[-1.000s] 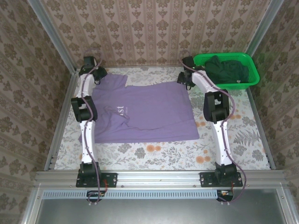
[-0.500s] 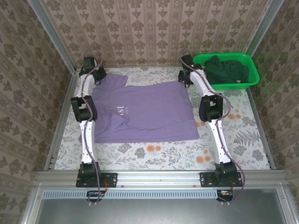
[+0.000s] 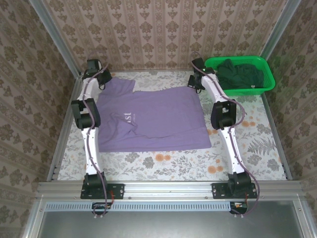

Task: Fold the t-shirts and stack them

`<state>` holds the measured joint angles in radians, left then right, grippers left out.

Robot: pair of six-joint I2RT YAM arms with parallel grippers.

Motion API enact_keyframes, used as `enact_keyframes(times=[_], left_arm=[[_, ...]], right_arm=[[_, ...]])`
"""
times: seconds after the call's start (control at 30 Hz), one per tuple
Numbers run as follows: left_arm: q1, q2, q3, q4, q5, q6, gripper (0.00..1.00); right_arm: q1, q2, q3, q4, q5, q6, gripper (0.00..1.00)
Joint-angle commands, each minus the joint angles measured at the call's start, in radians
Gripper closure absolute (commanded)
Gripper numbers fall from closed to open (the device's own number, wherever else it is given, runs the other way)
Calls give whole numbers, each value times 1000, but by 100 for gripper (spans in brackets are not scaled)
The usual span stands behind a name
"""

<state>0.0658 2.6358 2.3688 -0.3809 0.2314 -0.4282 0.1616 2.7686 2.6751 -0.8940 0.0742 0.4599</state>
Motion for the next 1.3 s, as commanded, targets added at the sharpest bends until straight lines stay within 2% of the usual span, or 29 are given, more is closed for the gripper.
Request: enact_keyframes(times=[0.0, 0.13, 0.3, 0.47, 0.67, 0.87, 0.97, 1.07, 1.27], left_arm=[[-11, -125, -58, 123, -13, 64, 100], [-20, -222, -165, 176, -14, 103, 100], [-27, -366, -350, 210, 0, 148, 100], [-43, -541, -585, 243, 17, 213, 100], [-50, -754, -866, 272, 37, 281, 100], [-33, -947, -1073, 289, -17, 334, 100], [-12, -1003, -1109, 298, -49, 326, 100], [-3, -999, -1085, 298, -51, 311, 100], [-10, -803, -824, 218, -33, 294, 100]], right_arm=[[12, -65, 23, -24, -19, -63, 100], [19, -133, -8, -52, -39, -112, 100], [18, -288, -174, -55, -93, -186, 100], [4, -542, -556, 81, -123, -236, 100], [-16, -766, -930, 214, -157, -244, 100], [-25, -875, -1168, 311, -195, -206, 100], [-22, -901, -1226, 351, -218, -167, 100], [-13, -889, -1211, 351, -235, -137, 100], [4, -784, -1054, 346, -220, -31, 100]])
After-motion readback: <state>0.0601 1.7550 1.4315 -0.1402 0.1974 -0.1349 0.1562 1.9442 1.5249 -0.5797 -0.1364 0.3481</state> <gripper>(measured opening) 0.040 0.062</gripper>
